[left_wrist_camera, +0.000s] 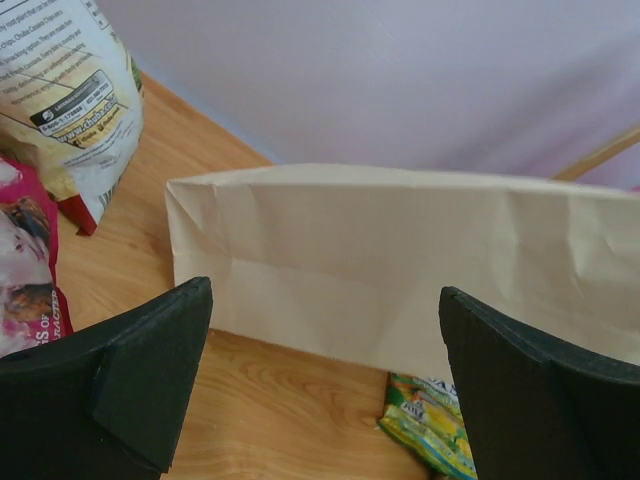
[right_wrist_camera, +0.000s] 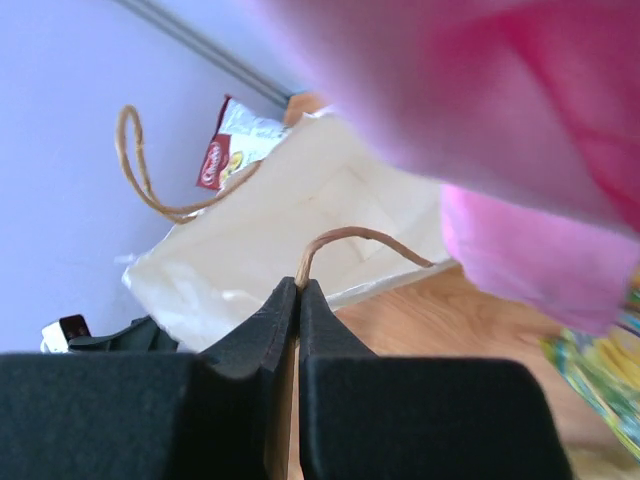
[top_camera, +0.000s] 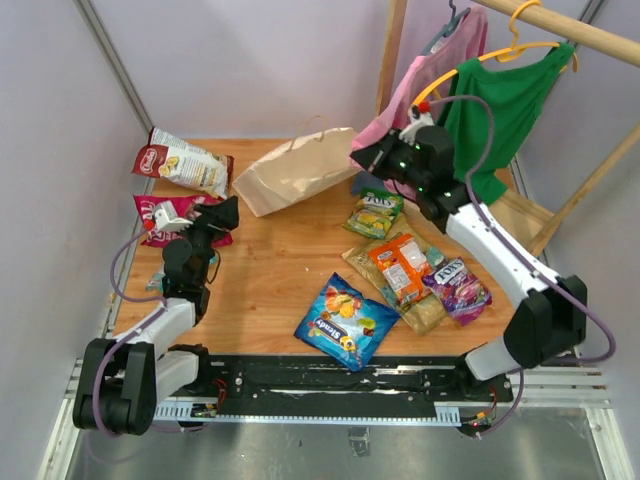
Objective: Take the snacks out of the paper bag
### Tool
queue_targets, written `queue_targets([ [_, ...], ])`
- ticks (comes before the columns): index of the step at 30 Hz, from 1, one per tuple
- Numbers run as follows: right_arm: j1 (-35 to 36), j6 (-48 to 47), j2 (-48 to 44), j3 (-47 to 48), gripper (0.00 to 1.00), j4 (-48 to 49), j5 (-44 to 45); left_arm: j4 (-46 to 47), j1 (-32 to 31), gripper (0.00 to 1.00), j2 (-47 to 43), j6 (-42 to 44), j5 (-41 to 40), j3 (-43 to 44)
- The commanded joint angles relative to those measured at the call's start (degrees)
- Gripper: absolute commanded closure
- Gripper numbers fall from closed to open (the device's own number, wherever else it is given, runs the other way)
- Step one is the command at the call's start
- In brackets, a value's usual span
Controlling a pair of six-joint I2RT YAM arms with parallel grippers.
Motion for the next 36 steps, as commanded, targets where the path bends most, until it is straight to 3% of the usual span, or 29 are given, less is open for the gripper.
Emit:
queue_targets([
  [1, 5.6, -4.9, 8.9, 11.3, 0.99, -4.4, -5.9, -0.4, 0.9, 0.00, -1.1, 0.5, 0.0, 0.3],
  [9, 9.5, -8.3, 24.1, 32.4, 0.99, -11.9, -9.0, -1.4, 2.5, 0.00, -0.8, 1.5, 0.5, 0.4],
  [20, 10.5, -11.3, 31.2, 57.0, 0.99, -18.1, -11.6, -1.1, 4.8, 0.00, 0.3, 0.9, 1.1, 1.5],
  [25, 10.3, -11.1, 39.1, 68.9, 0.99, -21.6, -13.7, -1.2, 5.0, 0.00, 0.4, 0.7, 1.6, 1.7],
  [29, 9.2, -11.0, 39.3, 70.2, 0.99, -21.5, -14.2, -1.7, 5.3, 0.00, 0.2, 0.9, 1.8, 1.6],
  [36, 8.8, -13.2, 36.2, 63.6, 0.99, -20.3, -13.7, 0.9, 5.3, 0.00, 5.1, -1.5, 4.9, 0.9],
])
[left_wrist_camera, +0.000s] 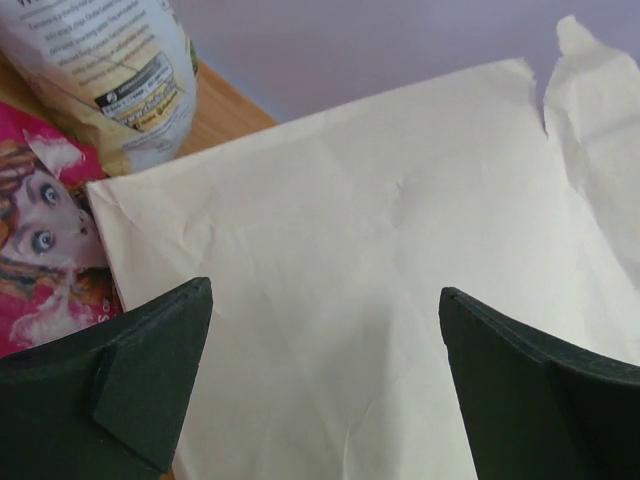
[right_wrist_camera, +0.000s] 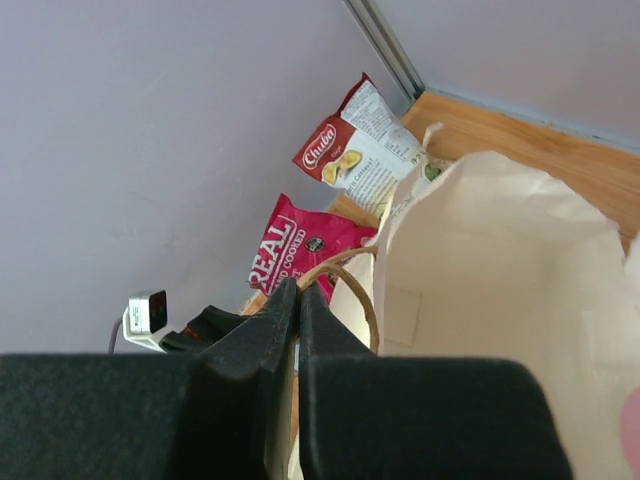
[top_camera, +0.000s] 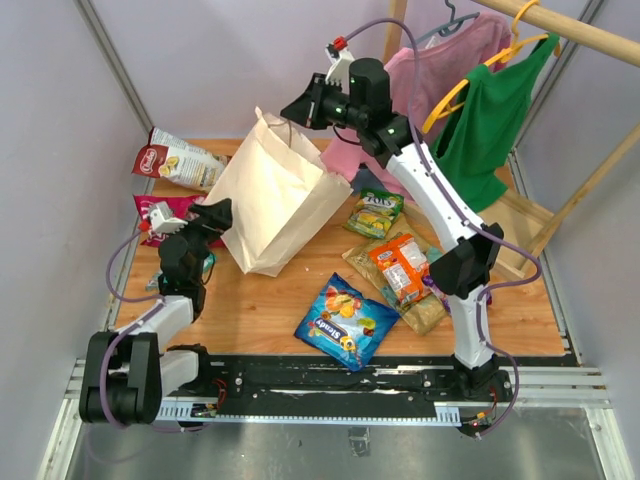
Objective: Take the snacks out of the paper bag
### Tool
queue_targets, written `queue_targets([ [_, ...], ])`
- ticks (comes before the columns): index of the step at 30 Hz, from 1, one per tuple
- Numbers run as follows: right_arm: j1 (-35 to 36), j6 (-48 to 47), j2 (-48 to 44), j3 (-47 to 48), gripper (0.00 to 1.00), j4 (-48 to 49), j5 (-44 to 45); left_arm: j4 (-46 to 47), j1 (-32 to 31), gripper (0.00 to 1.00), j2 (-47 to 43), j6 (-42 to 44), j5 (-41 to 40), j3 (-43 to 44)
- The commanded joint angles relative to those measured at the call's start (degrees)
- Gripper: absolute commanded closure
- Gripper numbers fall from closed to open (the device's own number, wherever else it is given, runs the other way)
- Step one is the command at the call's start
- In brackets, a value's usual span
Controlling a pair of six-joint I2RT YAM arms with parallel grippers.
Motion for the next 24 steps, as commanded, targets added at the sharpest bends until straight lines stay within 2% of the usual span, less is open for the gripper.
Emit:
queue_targets([
  [1, -0.7, -2.2, -2.4, -1.8, 0.99, 1.1, -0.9, 4.0, 0.5, 0.00, 5.6, -2.3, 3.6, 0.1],
  [8, 0.1, -4.9, -4.8, -2.5, 0.99, 0.6, 0.2, 9.8, 0.5, 0.01, 12.1, -4.7, 4.6, -1.7],
  [16, 6.5, -12.5, -9.2, -3.3, 0.99, -1.7, 5.9, 20.6, 0.4, 0.02, 22.7, -8.3, 6.9, -1.9],
  [18, 7.7, -15.0, -9.1, -2.5, 0.99, -3.0, 8.1, 22.8, 0.3, 0.03, 25.9, -8.7, 8.7, -0.3],
  [24, 10.0, -19.1, -7.5, -0.8, 0.99, -6.1, 11.7, 21.9, -0.6, 0.09, 37.1, -9.5, 15.2, 9.6],
])
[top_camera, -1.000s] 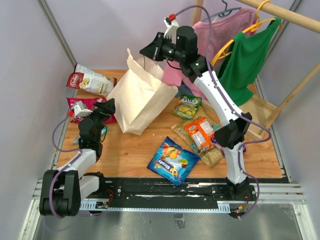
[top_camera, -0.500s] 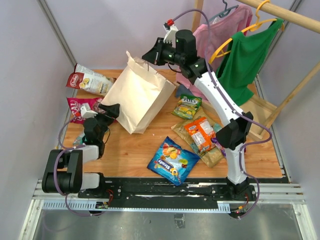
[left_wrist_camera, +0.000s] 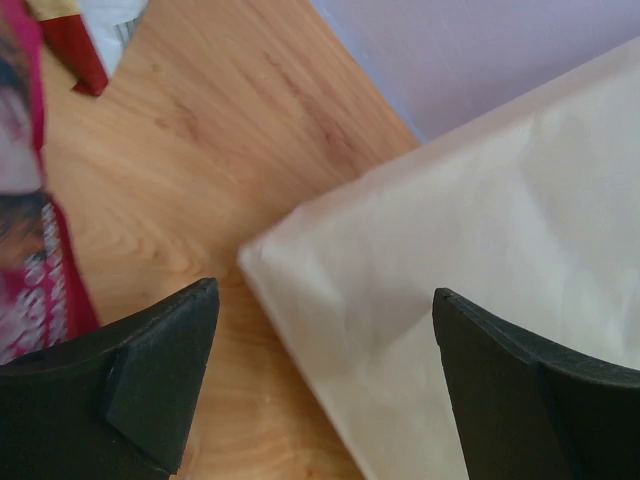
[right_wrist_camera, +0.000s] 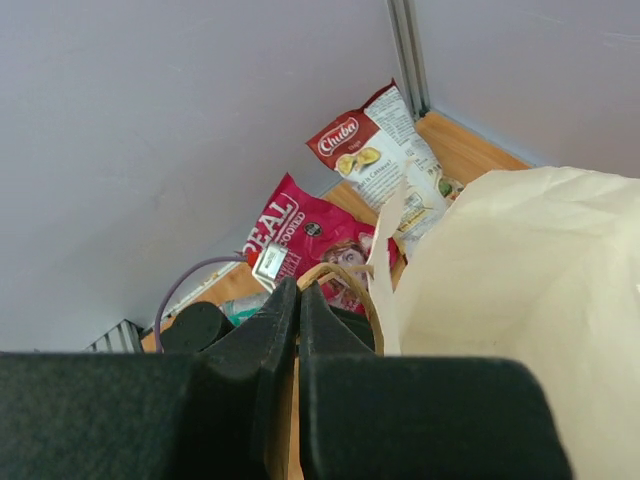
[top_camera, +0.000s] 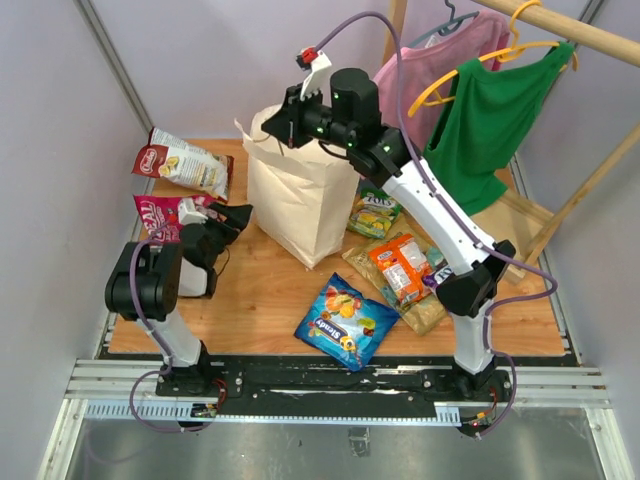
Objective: Take the snacks out of the paper bag
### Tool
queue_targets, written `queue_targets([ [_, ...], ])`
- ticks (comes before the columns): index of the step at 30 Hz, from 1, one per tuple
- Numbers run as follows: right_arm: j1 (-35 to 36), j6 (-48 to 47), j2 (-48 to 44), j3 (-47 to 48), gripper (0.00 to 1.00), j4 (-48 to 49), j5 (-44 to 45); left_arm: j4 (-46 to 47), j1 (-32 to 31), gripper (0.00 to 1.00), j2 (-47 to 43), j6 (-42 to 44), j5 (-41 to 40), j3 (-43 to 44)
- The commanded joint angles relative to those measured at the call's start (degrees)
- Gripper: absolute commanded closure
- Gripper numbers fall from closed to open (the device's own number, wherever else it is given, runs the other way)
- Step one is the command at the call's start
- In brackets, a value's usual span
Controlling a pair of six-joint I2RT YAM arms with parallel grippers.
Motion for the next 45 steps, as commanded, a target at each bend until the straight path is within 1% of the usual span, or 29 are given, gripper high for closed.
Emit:
queue_targets([
  [1, 1.5, -5.7, 0.4, 2.9, 0.99, -3.3, 4.3, 2.1, -0.8, 0.09, 5.8, -0.7, 5.2, 7.5],
  [4, 1.8, -6.2, 2.4, 3.0, 0.98, -4.1, 4.3, -1.2, -1.4, 0.10, 7.9, 0.6, 5.4, 10.8],
  [5, 1.8, -6.4, 2.5, 2.8, 0.96, -4.1, 4.5, -1.4, -1.4, 0.10, 8.3, 0.7, 5.3, 11.4],
  [6, 1.8, -6.5, 2.5, 2.3, 0.91, -4.0, 4.6, -1.7, -1.4, 0.10, 8.5, 0.9, 5.2, 11.9],
  [7, 1.8, -6.7, 2.4, 1.8, 0.83, -3.9, 4.4, -2.3, -1.4, 0.10, 8.6, 1.3, 5.1, 12.4],
  [8, 1.8, -6.9, 2.2, 1.0, 0.70, -3.5, 4.0, -3.1, -1.4, 0.09, 8.6, 1.7, 4.9, 12.9],
  [9, 1.8, -7.0, 1.8, 0.1, 0.55, -2.8, 3.7, -3.7, -1.4, 0.10, 8.7, 1.9, 4.8, 13.4],
  [10, 1.8, -7.2, 1.4, -0.6, 0.43, -2.5, 3.4, -4.1, -1.4, 0.10, 8.9, 2.1, 4.8, 13.9],
  [11, 1.9, -7.6, 1.1, -0.9, 0.35, -2.5, 3.2, -4.4, -1.4, 0.09, 9.1, 2.3, 4.8, 14.3],
  [12, 2.1, -8.3, 1.1, -0.9, 0.28, -3.0, 3.4, -4.6, -1.4, 0.10, 9.4, 2.4, 4.8, 14.7],
  [14, 2.9, -10.9, -2.1, -1.4, 0.16, -4.6, 5.7, -5.2, -1.4, 0.10, 10.2, 2.6, 4.9, 15.6],
  [15, 3.6, -13.5, -4.0, -2.6, 0.12, -5.2, 7.4, -5.1, -1.4, 0.10, 10.8, 2.6, 4.9, 15.8],
  [17, 5.4, -17.5, -10.3, -10.1, 0.08, -3.6, 13.0, -4.5, -1.5, 0.10, 12.0, 2.2, 5.2, 16.4],
  [19, 7.5, -20.3, -19.5, -23.4, 0.02, 4.0, 19.6, -4.1, -1.6, 0.10, 13.2, 1.8, 5.5, 17.3],
  [21, 8.7, -21.2, -29.0, -36.8, 0.02, 12.9, 25.2, -4.2, -1.8, 0.10, 14.7, 1.7, 5.5, 18.7],
  [22, 8.9, -21.0, -33.4, -42.0, 0.02, 15.5, 27.3, -4.4, -2.0, 0.10, 15.3, 1.7, 5.5, 19.2],
  [25, 9.5, -21.0, -45.6, -54.0, 0.02, 19.2, 34.0, -6.5, -3.0, 0.10, 16.2, 3.1, 4.6, 21.2],
  [27, 9.6, -20.4, -51.3, -62.1, 0.02, 21.6, 37.5, -9.6, -4.3, 0.11, 16.2, 5.1, 2.8, 22.8],
  [29, 9.5, -19.5, -54.4, -69.8, 0.02, 23.7, 40.6, -13.8, -6.1, 0.11, 16.0, 7.6, 0.3, 24.8],
  [31, 9.5, -18.3, -54.1, -75.4, 0.01, 24.4, 42.7, -18.0, -7.5, 0.11, 15.9, 9.7, -2.6, 26.7],
  [33, 9.4, -16.7, -51.6, -78.6, 0.06, 24.5, 42.6, -19.5, -7.9, 0.11, 16.3, 9.7, -3.8, 27.9],
  [36, 9.4, -14.6, -46.9, -81.7, 0.18, 26.0, 40.6, -22.0, -7.9, 0.11, 17.0, 9.2, -5.4, 30.0],
  [38, 9.4, -14.0, -43.1, -82.1, 0.25, 27.1, 39.7, -25.2, -7.9, 0.11, 17.8, 9.8, -6.1, 32.7],
  [42, 9.4, -13.5, -34.8, -80.2, 0.31, 27.6, 39.7, -32.0, -7.7, 0.11, 20.9, 12.5, -6.8, 40.4],
  [43, 9.3, -13.6, -32.8, -79.6, 0.34, 27.9, 39.6, -33.6, -7.5, 0.11, 21.5, 12.9, -6.7, 42.1],
  [44, 9.3, -13.8, -31.0, -79.0, 0.41, 28.1, 39.5, -34.9, -7.1, 0.11, 22.0, 13.0, -6.3, 43.5],
  [45, 9.3, -13.9, -29.1, -78.4, 0.43, 28.4, 39.4, -35.2, -6.7, 0.11, 22.0, 12.9, -5.4, 44.4],
])
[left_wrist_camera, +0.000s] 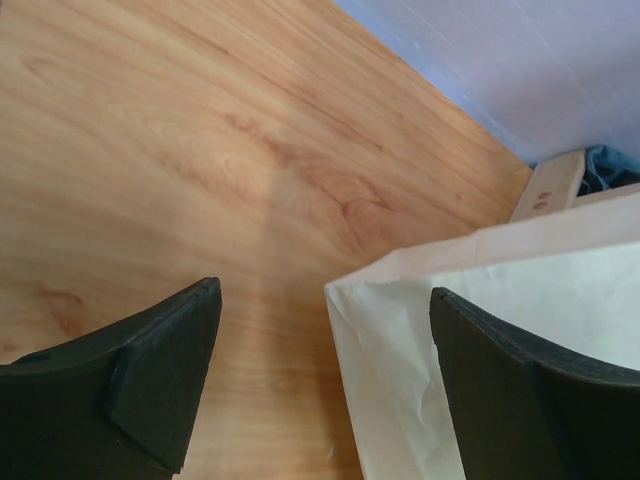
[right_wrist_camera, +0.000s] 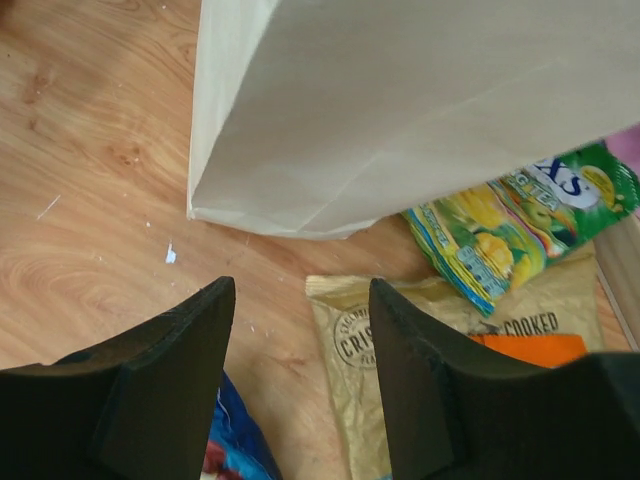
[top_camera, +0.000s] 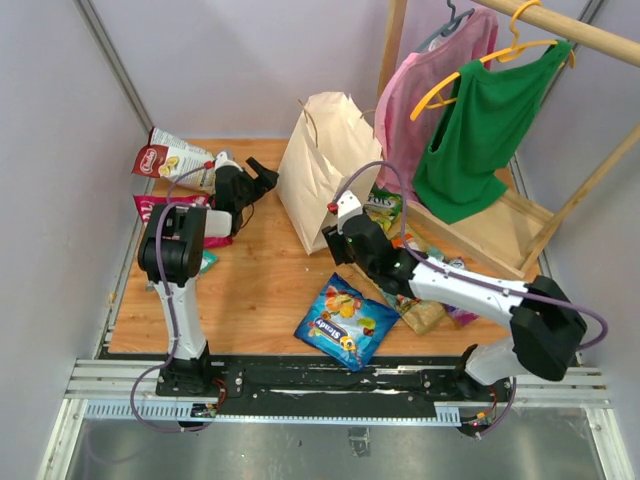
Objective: Take the snacks out of the paper bag
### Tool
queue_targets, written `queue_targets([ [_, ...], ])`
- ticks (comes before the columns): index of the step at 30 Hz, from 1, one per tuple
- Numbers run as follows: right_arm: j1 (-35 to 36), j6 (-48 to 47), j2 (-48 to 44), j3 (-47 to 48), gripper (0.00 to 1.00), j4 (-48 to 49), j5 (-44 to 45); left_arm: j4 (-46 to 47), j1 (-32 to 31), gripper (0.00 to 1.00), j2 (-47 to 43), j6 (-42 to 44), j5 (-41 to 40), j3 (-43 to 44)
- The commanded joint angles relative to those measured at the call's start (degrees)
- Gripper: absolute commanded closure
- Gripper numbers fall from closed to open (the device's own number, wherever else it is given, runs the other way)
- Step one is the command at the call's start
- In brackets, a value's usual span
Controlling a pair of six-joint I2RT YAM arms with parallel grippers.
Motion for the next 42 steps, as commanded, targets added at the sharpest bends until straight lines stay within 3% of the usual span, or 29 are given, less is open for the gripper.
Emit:
queue_targets([
  [1, 0.0, 0.7, 5.5, 4.5, 0.45, 3.9, 0.3, -6.7, 1.7, 0.11, 1.0, 2.5, 0.6, 5.1],
  [5, -0.1, 1.2, 11.5, 6.5, 0.48, 4.4, -1.0, -7.6, 2.9, 0.11, -4.6, 3.7, 1.9, 3.8],
  [14, -1.5, 4.9, 22.6, 12.9, 0.48, 8.2, -3.5, -19.9, 4.9, 0.10, -21.1, 10.0, 11.1, 3.3],
  [19, -3.1, 3.3, 29.2, 20.5, 0.48, 8.4, -5.2, -27.3, 4.9, 0.08, -34.5, 13.8, 6.9, -0.8],
  [23, -4.9, 1.2, 34.9, 27.1, 0.47, 9.4, -7.7, -32.8, 6.0, 0.07, -38.6, 14.7, 8.6, -1.5],
  [28, -6.8, -1.9, 39.6, 34.2, 0.45, 9.9, -11.2, -32.7, 7.5, 0.07, -43.0, 12.8, 11.6, -5.5],
  [32, -6.5, -4.8, 32.4, 28.8, 0.38, 12.1, -23.4, -34.1, 8.2, 0.07, -46.1, 12.8, 10.9, -7.3],
  [37, -6.1, 0.6, 17.6, 15.9, 0.13, 16.3, -47.4, -35.2, 8.3, 0.05, -50.3, 13.5, 9.5, -9.2],
  [39, -5.9, 3.0, 11.2, 9.3, 0.05, 19.7, -49.6, -35.5, 8.3, 0.01, -51.9, 14.3, 9.2, -9.8],
  [42, -6.3, 4.3, 2.5, 2.6, 0.02, 19.5, -39.1, -35.1, 8.3, 0.00, -54.8, 14.9, 9.0, -11.8],
])
